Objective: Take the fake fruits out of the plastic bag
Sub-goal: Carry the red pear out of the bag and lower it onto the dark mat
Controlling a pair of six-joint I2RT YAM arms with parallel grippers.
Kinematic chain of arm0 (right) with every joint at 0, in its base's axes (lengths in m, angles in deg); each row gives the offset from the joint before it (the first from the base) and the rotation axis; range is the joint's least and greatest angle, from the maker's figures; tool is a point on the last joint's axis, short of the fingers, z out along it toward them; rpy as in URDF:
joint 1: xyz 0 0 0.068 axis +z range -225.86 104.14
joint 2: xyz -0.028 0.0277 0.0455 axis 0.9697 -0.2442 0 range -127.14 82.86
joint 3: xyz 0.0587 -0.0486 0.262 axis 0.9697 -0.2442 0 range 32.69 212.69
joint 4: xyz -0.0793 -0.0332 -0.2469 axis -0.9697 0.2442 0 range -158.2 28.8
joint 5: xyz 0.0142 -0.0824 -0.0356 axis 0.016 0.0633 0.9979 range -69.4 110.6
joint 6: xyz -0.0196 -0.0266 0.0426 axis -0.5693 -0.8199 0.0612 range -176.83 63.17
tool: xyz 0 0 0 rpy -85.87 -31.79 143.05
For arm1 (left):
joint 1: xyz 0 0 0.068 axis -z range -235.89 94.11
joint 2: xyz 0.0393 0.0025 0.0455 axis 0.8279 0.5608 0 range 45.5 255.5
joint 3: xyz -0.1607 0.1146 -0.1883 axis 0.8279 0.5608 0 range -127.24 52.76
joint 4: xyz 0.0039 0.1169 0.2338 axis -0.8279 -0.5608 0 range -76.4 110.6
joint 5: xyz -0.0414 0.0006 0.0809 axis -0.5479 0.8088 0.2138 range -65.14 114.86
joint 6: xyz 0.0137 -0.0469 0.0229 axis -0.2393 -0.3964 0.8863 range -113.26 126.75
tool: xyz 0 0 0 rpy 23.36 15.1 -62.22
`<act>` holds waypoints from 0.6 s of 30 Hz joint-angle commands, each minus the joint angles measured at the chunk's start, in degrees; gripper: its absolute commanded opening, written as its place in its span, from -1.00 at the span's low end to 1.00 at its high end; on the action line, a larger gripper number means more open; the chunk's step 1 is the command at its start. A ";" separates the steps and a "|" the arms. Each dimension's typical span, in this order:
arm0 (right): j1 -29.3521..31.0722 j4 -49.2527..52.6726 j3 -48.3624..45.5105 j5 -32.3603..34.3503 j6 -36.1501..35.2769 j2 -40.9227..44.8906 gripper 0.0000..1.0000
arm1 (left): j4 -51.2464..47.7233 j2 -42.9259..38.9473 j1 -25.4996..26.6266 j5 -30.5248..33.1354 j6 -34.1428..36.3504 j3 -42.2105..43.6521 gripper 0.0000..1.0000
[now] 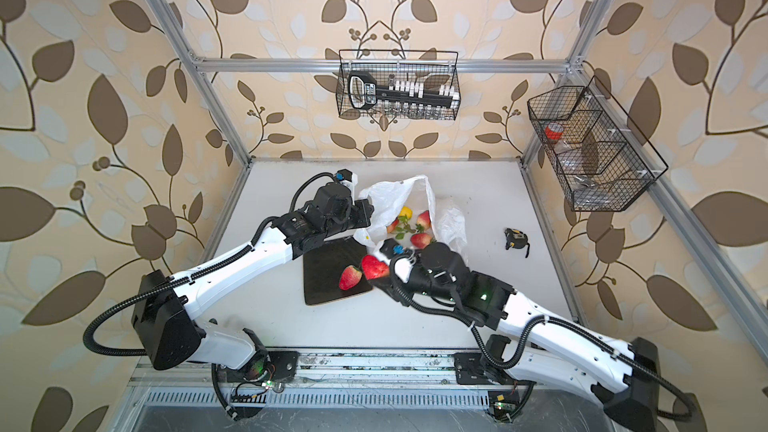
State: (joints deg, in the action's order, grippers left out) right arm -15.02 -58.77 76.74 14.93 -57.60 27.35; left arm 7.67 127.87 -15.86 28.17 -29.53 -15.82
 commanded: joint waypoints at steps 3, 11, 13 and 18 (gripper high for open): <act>10.17 -11.15 0.95 8.79 -3.61 -12.67 -0.11 | -1.48 -1.40 -1.11 -0.08 1.69 -2.21 -1.00; 10.11 -23.04 4.34 11.20 -4.67 -32.93 -0.08 | -5.31 -2.83 -2.58 -0.84 4.62 -3.25 -1.00; 9.80 -22.80 6.07 9.93 -4.05 -36.90 -0.07 | -5.76 -3.15 -2.78 -1.06 5.13 -3.28 -1.00; 8.29 -23.03 10.37 10.00 -2.24 -43.85 -0.05 | -5.67 -3.78 -2.83 -1.34 5.74 -2.97 -1.00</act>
State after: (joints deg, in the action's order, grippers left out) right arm -5.82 -79.42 83.84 24.28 -60.73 -14.26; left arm 2.16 126.66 -18.13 27.74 -25.70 -16.19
